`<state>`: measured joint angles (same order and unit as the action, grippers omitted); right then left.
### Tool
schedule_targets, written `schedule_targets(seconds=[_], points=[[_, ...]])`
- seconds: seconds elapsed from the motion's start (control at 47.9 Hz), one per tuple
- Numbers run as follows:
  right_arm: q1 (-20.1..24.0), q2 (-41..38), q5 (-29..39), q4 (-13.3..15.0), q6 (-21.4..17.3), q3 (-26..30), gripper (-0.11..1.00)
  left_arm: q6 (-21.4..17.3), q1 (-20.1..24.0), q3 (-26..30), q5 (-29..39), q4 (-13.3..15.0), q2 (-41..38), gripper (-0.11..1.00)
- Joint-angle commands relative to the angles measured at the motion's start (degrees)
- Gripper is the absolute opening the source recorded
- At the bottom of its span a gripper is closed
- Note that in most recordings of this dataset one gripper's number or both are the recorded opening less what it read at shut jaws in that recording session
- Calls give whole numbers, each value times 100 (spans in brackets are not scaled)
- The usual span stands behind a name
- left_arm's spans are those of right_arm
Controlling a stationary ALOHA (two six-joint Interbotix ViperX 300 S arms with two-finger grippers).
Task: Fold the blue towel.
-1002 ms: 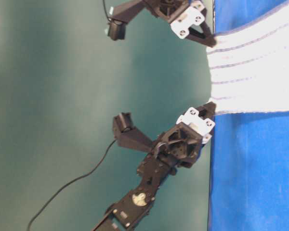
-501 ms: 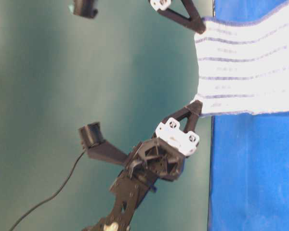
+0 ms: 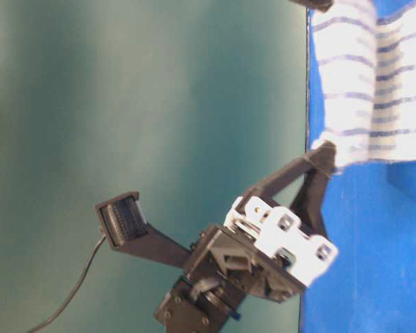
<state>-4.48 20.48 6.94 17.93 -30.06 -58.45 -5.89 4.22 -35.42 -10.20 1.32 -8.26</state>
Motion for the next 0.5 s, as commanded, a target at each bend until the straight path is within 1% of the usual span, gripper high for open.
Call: schedule_targets(seconds=[0.0, 0.251, 0.376, 0.48], points=[[211, 9, 53, -18, -70, 53, 6, 35, -229, 26, -18, 0, 176, 3], [738, -105, 167, -9, -343, 105, 6, 123, -756, 9, 35, 0, 167, 3], [905, -193, 229, -18, -396, 149, 6, 123, -879, 26, 44, 0, 141, 3], [923, -272, 272, -18, -404, 176, 6, 141, -905, 53, 44, 0, 123, 3]])
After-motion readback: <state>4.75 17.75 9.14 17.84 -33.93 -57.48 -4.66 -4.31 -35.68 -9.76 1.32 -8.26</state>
